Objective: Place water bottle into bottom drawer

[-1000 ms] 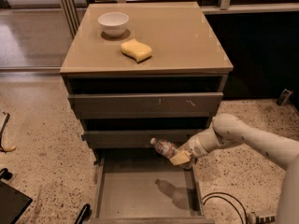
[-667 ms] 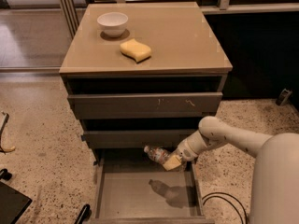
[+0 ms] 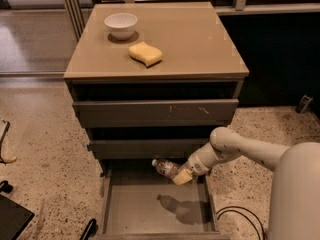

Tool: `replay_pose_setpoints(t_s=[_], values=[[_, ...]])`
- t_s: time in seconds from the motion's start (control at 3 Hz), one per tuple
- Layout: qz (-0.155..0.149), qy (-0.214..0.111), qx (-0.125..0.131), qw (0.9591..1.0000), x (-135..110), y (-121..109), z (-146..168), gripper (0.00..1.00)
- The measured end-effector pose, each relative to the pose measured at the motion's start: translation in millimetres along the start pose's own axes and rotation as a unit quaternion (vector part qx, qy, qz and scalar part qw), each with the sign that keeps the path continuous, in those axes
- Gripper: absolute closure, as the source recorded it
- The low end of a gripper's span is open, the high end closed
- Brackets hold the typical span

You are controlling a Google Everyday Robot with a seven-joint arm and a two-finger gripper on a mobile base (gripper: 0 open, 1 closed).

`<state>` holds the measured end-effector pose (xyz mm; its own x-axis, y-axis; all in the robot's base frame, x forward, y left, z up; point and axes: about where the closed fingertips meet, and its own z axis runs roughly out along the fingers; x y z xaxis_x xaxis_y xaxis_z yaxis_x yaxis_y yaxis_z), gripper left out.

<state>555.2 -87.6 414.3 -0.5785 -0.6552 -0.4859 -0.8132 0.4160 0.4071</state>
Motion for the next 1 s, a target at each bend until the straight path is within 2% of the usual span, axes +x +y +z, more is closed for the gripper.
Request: replay_pose_setpoints(t_s=[0.33,0.67,1.0], values=[[-0.029,-0.009,-0.017,0.9994,-6.7,-1.7,46.2,1.0],[-0.053,-0.011,-0.045,0.9975,-1.6,-10.8,122.9,1.0],[-0.081,-0.005,-0.084,0.9932,12.3,-20.0,198.2,1.0]])
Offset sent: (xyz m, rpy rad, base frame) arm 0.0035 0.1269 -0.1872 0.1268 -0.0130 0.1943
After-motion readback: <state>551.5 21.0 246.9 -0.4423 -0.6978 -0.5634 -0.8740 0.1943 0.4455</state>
